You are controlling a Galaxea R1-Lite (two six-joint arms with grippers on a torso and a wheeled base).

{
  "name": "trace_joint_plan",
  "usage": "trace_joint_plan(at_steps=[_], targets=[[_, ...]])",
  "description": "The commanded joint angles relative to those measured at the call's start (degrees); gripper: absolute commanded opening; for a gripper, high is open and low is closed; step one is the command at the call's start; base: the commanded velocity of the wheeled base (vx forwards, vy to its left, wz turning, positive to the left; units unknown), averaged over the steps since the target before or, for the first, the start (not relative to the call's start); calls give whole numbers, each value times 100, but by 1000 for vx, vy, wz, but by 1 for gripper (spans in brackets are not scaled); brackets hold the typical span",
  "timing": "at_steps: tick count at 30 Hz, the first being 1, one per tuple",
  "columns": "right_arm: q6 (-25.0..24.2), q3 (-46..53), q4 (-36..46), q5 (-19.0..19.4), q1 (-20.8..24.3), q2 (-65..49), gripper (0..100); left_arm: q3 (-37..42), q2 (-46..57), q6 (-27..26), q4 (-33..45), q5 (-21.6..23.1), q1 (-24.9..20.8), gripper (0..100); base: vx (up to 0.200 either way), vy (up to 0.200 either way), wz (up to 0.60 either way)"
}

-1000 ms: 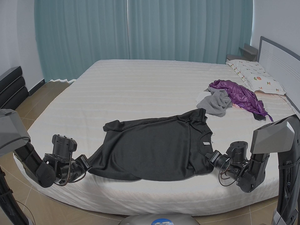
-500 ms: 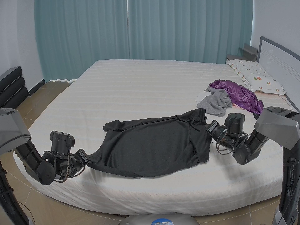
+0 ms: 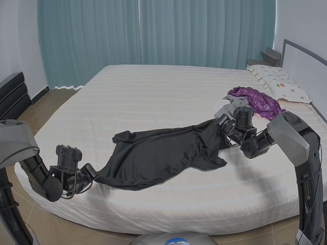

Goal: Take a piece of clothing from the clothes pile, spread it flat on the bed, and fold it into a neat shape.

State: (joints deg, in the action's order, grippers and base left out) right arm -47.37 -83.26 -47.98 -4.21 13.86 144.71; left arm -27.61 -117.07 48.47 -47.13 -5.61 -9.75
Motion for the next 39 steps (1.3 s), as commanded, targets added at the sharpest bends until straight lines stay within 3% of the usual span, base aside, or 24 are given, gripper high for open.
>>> trace_joint_plan(at_steps=[1,11,14,25,36,37,39], targets=[[141,-639,166,-89,-129,663,100,1,-141,5,-24,7,17,0,0,0,0],[193,56,131,60,-454,241,100,1,-176,5,-24,-2,17,0,0,0,0],[316,917,17,561,-507,-303,100,10,-176,5,-24,-2,17,0,0,0,0],[1213,3132,-660,1677,-367,-1033,100,37,-123,-4,-24,-2,8,0,0,0,0],[1389,3255,-739,1704,-15,-541,100,72,-115,-4,-24,7,-9,0,0,0,0],[1389,3193,-721,1695,11,-488,0,72,-115,-4,-24,7,-9,0,0,0,0],[1389,3062,-713,1633,29,-383,0,81,-106,-13,-24,7,-9,0,0,0,0]])
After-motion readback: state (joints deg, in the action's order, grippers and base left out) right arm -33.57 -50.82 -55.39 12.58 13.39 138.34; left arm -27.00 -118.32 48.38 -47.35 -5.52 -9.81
